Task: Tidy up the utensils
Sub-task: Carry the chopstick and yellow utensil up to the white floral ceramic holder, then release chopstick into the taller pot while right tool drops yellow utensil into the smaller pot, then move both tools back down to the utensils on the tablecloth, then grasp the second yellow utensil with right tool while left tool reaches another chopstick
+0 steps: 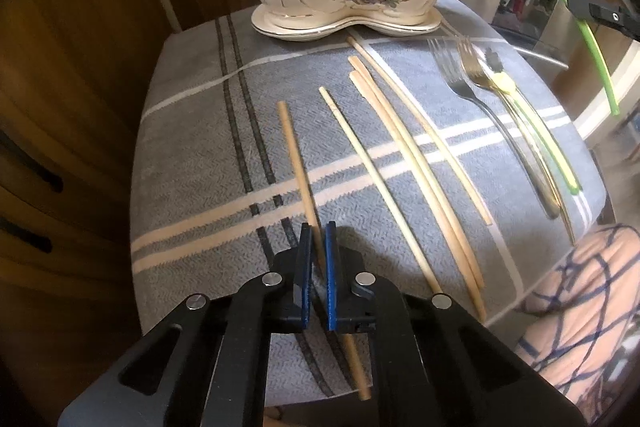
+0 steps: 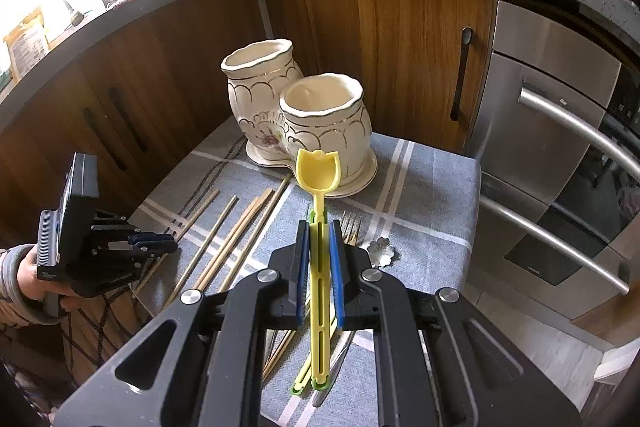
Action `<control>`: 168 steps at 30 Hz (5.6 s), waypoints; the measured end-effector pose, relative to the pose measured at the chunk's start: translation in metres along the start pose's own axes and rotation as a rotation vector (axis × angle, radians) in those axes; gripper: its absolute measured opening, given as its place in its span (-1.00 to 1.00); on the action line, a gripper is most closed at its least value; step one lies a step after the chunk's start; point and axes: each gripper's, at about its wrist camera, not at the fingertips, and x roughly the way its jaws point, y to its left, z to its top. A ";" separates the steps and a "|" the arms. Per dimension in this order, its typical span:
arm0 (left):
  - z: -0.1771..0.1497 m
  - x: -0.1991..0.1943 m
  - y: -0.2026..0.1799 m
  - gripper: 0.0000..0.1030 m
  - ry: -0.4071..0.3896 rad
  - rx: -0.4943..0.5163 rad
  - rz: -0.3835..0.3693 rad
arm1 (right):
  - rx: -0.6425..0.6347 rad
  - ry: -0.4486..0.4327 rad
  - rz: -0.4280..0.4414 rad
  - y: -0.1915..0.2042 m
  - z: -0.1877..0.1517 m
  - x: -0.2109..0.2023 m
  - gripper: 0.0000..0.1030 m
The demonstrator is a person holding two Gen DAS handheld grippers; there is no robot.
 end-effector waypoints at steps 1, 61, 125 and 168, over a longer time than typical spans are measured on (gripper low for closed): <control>0.000 -0.001 0.001 -0.91 0.004 -0.003 -0.015 | -0.001 0.001 -0.002 0.000 0.001 -0.001 -0.81; 0.135 -0.043 0.057 -0.91 -0.880 -0.112 -0.204 | 0.043 -0.326 -0.092 -0.001 0.078 0.090 -0.81; 0.007 0.020 -0.014 -0.73 -0.269 0.088 -0.061 | 0.025 0.180 -0.133 -0.001 -0.071 0.075 -0.72; 0.021 0.018 0.028 -0.87 0.004 0.011 -0.236 | 0.061 0.349 -0.190 -0.065 -0.049 0.070 -0.82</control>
